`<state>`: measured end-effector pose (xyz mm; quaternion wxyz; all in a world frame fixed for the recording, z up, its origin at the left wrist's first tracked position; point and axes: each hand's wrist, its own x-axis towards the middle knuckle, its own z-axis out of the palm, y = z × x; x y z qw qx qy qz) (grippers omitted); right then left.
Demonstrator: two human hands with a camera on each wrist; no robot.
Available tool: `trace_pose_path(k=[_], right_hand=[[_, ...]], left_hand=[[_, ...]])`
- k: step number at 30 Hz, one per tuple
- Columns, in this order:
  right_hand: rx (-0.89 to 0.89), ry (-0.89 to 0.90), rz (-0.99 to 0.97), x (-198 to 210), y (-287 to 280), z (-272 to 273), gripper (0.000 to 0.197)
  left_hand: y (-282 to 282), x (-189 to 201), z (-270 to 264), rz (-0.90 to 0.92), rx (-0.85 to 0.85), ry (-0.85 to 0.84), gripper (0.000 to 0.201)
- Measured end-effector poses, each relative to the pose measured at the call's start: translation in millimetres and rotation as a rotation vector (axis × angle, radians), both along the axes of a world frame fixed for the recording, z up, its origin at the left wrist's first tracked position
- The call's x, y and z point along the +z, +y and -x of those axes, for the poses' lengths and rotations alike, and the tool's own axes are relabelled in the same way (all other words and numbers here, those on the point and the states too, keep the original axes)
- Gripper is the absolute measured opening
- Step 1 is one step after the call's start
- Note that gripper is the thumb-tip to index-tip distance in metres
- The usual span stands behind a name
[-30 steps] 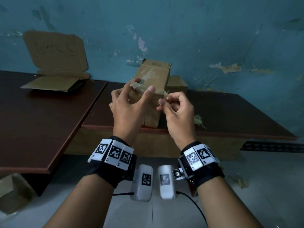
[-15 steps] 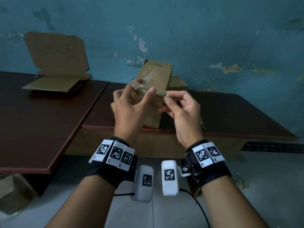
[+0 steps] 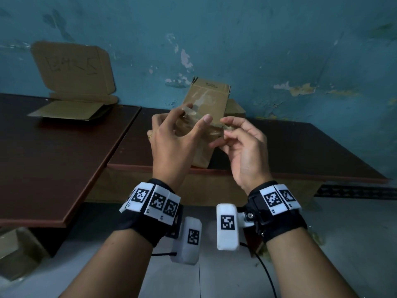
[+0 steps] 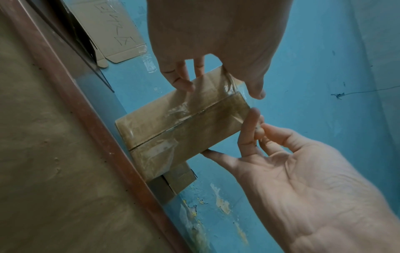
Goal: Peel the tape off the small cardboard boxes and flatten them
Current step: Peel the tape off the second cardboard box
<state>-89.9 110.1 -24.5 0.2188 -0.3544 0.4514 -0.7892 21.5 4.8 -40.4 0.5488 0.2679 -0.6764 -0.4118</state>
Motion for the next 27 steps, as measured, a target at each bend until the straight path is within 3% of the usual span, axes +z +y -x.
trace_pose_path(k=[7, 21, 24, 27], right_hand=[[0.018, -0.064, 0.049, -3.0, -5.1, -6.3, 0.022], [-0.110, 0.078, 0.051, -5.7, -9.7, -9.4, 0.018], [-0.090, 0.042, 0.017, -5.5, -8.4, -6.3, 0.025], [-0.136, 0.116, -0.001, -7.0, -10.4, -9.3, 0.017]], left_hand=[[1.0, 0.5, -2.4, -0.027, 0.016, -0.007, 0.058], [3.5, 5.8, -6.7, -0.049, 0.028, -0.075, 0.067], [4.8, 6.1, -7.2, -0.057, 0.015, -0.089, 0.061], [4.8, 5.8, -6.3, -0.070, 0.004, -0.091, 0.052]])
